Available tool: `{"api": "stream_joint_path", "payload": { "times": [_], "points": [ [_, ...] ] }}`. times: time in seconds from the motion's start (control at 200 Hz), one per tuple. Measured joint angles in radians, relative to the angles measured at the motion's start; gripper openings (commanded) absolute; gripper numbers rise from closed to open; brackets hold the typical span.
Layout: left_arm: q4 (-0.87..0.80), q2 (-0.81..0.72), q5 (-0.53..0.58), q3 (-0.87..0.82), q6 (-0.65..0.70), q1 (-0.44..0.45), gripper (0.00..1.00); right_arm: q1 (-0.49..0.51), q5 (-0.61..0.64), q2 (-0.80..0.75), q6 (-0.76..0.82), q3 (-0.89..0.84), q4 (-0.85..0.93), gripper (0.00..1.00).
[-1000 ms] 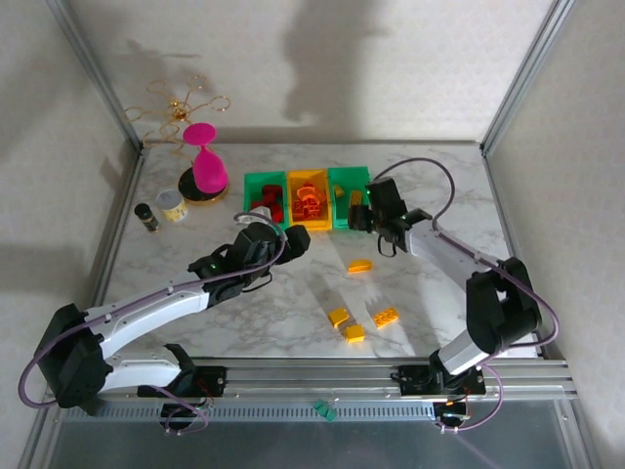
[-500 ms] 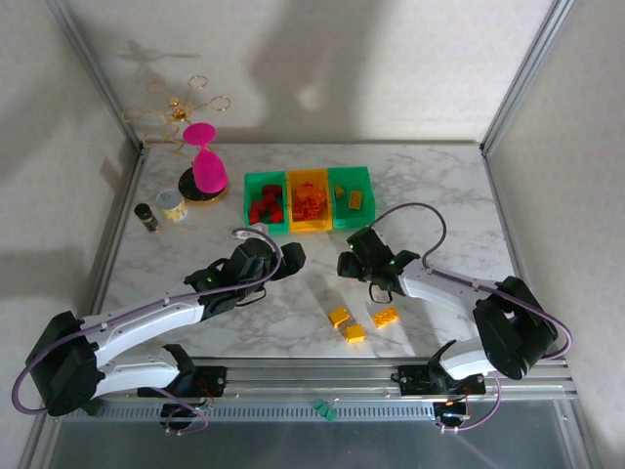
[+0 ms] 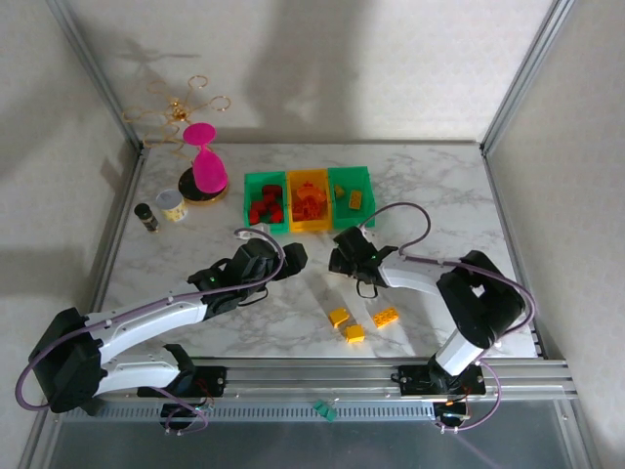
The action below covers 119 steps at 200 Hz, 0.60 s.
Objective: Sort the legos into containers by color
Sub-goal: Pick up the lego from the center of the table.
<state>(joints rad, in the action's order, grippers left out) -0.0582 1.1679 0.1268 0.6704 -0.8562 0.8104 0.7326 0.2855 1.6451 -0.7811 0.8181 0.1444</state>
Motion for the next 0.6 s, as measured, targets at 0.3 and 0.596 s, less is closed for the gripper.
{"api": "stream_joint_path", "payload": {
  "times": [0.3,0.596],
  "points": [
    [-0.002,0.000,0.011,0.001,0.000,0.000,1.00,-0.030,0.029,0.052,0.063,0.040,-0.020,0.67],
    [-0.001,0.014,0.019,0.009,0.000,0.000,1.00,-0.030,0.037,0.052,0.113,0.040,-0.007,0.40]
  ]
}}
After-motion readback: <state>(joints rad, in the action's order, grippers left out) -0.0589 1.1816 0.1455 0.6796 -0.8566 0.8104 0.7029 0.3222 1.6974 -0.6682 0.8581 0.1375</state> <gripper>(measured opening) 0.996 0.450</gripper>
